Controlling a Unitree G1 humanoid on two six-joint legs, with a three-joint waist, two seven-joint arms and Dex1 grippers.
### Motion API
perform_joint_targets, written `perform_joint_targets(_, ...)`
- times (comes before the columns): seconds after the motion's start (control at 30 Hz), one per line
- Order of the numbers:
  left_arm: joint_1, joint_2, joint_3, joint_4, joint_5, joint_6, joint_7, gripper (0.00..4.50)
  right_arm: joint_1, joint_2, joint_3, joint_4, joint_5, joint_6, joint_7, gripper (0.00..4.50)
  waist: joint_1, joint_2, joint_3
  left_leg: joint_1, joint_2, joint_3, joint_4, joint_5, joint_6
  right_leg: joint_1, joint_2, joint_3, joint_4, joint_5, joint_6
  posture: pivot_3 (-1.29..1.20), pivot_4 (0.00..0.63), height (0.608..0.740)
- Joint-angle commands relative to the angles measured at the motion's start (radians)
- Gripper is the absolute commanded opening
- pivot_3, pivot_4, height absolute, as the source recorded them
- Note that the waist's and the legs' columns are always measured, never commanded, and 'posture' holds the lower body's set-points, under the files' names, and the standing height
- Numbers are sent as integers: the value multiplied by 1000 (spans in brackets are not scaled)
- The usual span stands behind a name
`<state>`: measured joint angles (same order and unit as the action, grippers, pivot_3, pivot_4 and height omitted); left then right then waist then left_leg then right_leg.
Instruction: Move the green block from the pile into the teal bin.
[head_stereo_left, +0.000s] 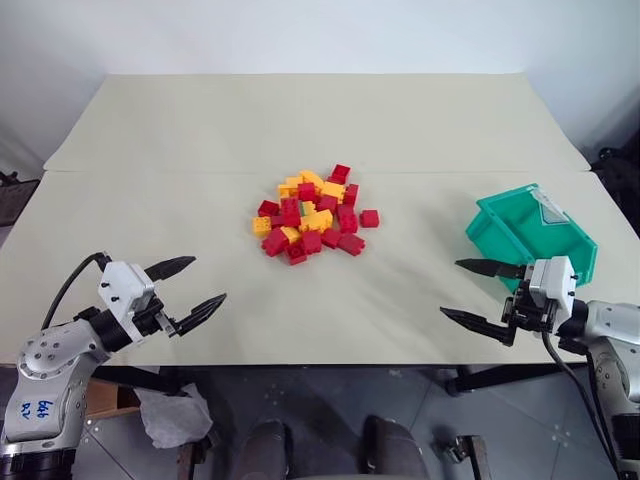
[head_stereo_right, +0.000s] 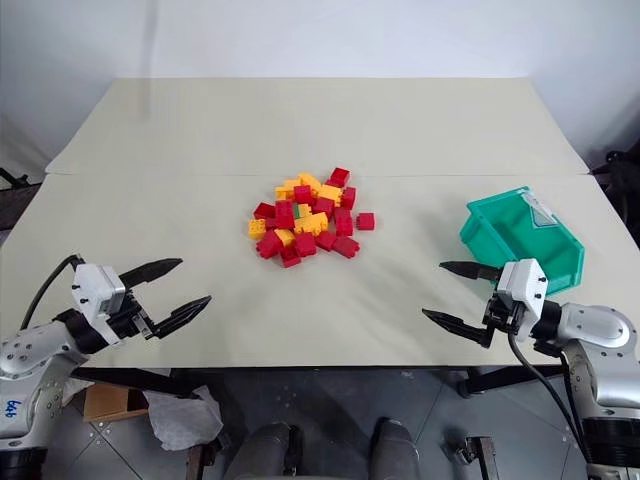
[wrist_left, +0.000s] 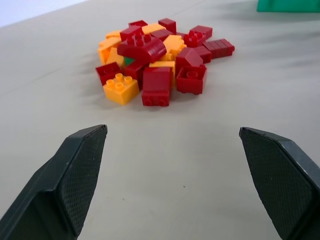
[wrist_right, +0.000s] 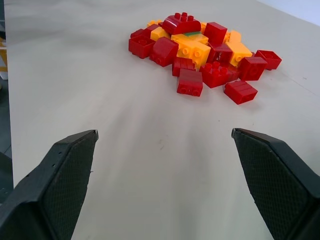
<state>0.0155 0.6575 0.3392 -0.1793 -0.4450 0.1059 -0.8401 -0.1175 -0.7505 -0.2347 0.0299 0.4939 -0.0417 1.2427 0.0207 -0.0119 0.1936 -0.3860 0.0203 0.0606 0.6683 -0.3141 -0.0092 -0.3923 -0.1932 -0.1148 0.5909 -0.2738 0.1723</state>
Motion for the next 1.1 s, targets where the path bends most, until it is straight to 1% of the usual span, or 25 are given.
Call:
perform_joint_targets(0.03, 0, 10, 11, -20, -3, 3, 8, 4500, 9, 1, -12, -13, 8, -12, 2, 4478, 0, 0, 0, 0, 0, 0, 0, 0, 0, 0, 0, 0, 0, 0, 0, 0, 150, 740)
perform_joint_targets(0.13, 0, 1, 24, -28, -37, 37, 13, 4500, 9, 9, -11, -16, 12, -9, -3, 4478, 0, 0, 0, 0, 0, 0, 0, 0, 0, 0, 0, 0, 0, 0, 0, 0, 150, 740)
perform_joint_targets(0.23, 27, -12, 58, -22, -65, 51, 20, 4500, -5, 44, 5, -39, 24, 2, -27, 4478, -1, 0, 0, 0, 0, 0, 0, 0, 0, 0, 0, 0, 0, 0, 0, 0, 150, 740)
perform_joint_targets(0.37, 99, -90, 140, 24, -47, 6, 111, 4500, -71, 137, 46, -115, 53, 51, -116, 4478, -23, 0, 0, 1, 1, 0, -1, 0, 0, 0, 1, 0, 0, 0, 0, 0, 150, 740)
perform_joint_targets(0.47, 154, -125, 179, 44, -35, -28, 140, 4500, -116, 178, 47, -149, 71, 86, -177, 4478, -24, 0, 0, 1, 2, 0, -1, 0, -1, -1, 1, 0, 1, 0, 0, 0, 150, 740)
perform_joint_targets(0.53, 187, -146, 202, 55, -41, -42, 157, 4500, -142, 187, 47, -163, 80, 105, -202, 4478, -21, 0, 0, 1, 2, 0, 0, 0, -1, -1, 1, 0, 1, 0, 0, 0, 150, 740)
perform_joint_targets(0.63, 203, -160, 216, 43, -52, 5, 211, 4500, -152, 176, 59, -168, 62, 99, -192, 4478, -9, -1, -1, 0, 2, 0, 0, 0, -1, 0, 1, 0, 1, 0, -1, 0, 150, 740)
perform_joint_targets(0.73, 197, -153, 199, 19, -48, -1, 203, 4500, -149, 168, 60, -160, 54, 95, -183, 4478, -1, -1, -1, 0, 2, 0, 0, -1, -1, 0, 1, 0, 0, 0, -1, 0, 150, 740)
perform_joint_targets(0.77, 175, -139, 181, -11, -62, 18, 192, 4500, -140, 158, 58, -156, 50, 96, -173, 4478, -1, -1, -1, 0, 2, 0, 0, -1, -1, 0, 1, 0, 0, 1, -1, 0, 150, 740)
perform_joint_targets(0.87, 101, -107, 142, -44, -18, -1, 204, 4500, -118, 135, 54, -149, 45, 94, -152, 4478, 8, -2, -1, 0, 2, 0, 1, -1, -1, -1, 1, -1, 1, 1, -1, 0, 150, 740)
perform_joint_targets(0.9, 81, -89, 125, -53, -34, 16, 178, 4500, -113, 129, 50, -146, 42, 93, -150, 4478, 6, -2, -1, 0, 2, 0, 1, -1, -1, -1, 1, -1, 1, 1, -1, 0, 150, 740)
perform_joint_targets(0.97, 1, -23, 62, -74, -68, 83, 103, 4110, -99, 116, 38, -131, 39, 91, -141, 4500, 2, -2, -1, 0, 2, 1, 0, -1, -1, -1, 1, 0, 1, 1, -1, 0, 150, 740)
perform_joint_targets(1.0, -53, 12, 26, -72, -61, 98, 73, 3924, -94, 108, 34, -124, 35, 85, -137, 4500, 3, -2, -1, 0, 2, 1, 0, -1, -1, -1, 2, 0, 1, 1, -1, 0, 150, 740)
perform_joint_targets(1.1, -175, 64, -43, -48, -87, 141, -10, 3030, -87, 102, 22, -119, 31, 72, -145, 4500, 1, -2, -1, 0, 3, 1, 0, -1, -1, -1, 3, 0, 0, 1, -2, 0, 150, 740)
